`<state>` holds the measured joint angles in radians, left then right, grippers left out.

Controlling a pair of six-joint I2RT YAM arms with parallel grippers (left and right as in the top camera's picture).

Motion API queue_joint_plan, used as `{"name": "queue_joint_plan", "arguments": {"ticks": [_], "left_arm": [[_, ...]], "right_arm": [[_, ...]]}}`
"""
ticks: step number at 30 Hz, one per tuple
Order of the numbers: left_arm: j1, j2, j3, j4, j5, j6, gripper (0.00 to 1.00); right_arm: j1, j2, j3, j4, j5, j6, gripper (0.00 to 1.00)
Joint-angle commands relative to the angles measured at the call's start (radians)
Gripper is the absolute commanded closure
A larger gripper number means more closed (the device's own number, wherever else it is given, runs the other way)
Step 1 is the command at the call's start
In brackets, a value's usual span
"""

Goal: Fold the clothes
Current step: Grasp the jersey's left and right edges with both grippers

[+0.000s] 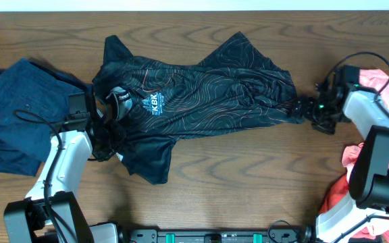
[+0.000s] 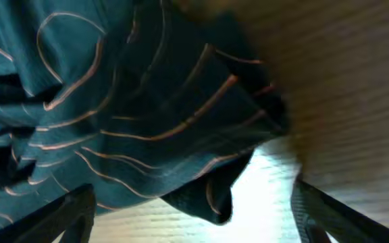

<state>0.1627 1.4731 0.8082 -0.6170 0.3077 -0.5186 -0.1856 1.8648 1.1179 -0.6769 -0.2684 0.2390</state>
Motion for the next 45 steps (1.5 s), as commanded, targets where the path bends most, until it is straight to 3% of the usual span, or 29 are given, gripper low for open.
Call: {"name": "queue_joint_plan", "arguments": {"ticks": [1, 6, 10, 13, 21, 24, 32, 33, 35, 36, 45], "left_arm": [[0.003, -0.007, -0.005, -0.004, -0.005, 0.018, 0.94], [0.003, -0.007, -0.005, -0.003, -0.006, 0.042, 0.94], [0.003, -0.007, -0.005, -0.003, -0.006, 0.051, 0.94], [0.003, -0.007, -0.005, -0.003, -0.005, 0.052, 0.94], [0.005, -0.086, 0.112, -0.109, 0.018, 0.191, 0.94], [0.004, -0.138, 0.21, -0.189, 0.046, 0.222, 0.94], [0.004, -0.258, 0.298, -0.245, 0.074, 0.219, 0.94], [0.004, -0.259, 0.298, -0.262, 0.074, 0.219, 0.94], [0.004, -0.255, 0.295, -0.299, 0.074, 0.219, 0.94], [0.004, -0.251, 0.291, -0.314, 0.073, 0.22, 0.94], [0.004, -0.198, 0.273, -0.318, 0.039, 0.222, 0.94]], "right_arm": [[0.035, 0.002, -0.057, 0.089, 0.011, 0.082, 0.16], [0.036, 0.002, -0.059, 0.136, 0.011, 0.09, 0.58], [0.013, -0.003, -0.058, 0.13, 0.011, 0.09, 0.76], [-0.014, -0.022, -0.049, 0.102, 0.019, 0.09, 0.98], [-0.08, -0.208, 0.06, -0.105, 0.08, 0.021, 0.99], [-0.082, -0.303, 0.106, -0.174, 0.081, -0.015, 0.9], [-0.082, -0.433, 0.121, -0.314, 0.133, -0.058, 0.91], [-0.082, -0.431, 0.119, -0.339, 0.135, -0.058, 0.89], [-0.082, -0.424, 0.108, -0.393, 0.13, -0.057, 0.7], [-0.08, -0.42, 0.098, -0.418, 0.129, -0.056, 0.67], [0.033, -0.405, -0.087, -0.359, 0.025, -0.003, 0.54]]}}
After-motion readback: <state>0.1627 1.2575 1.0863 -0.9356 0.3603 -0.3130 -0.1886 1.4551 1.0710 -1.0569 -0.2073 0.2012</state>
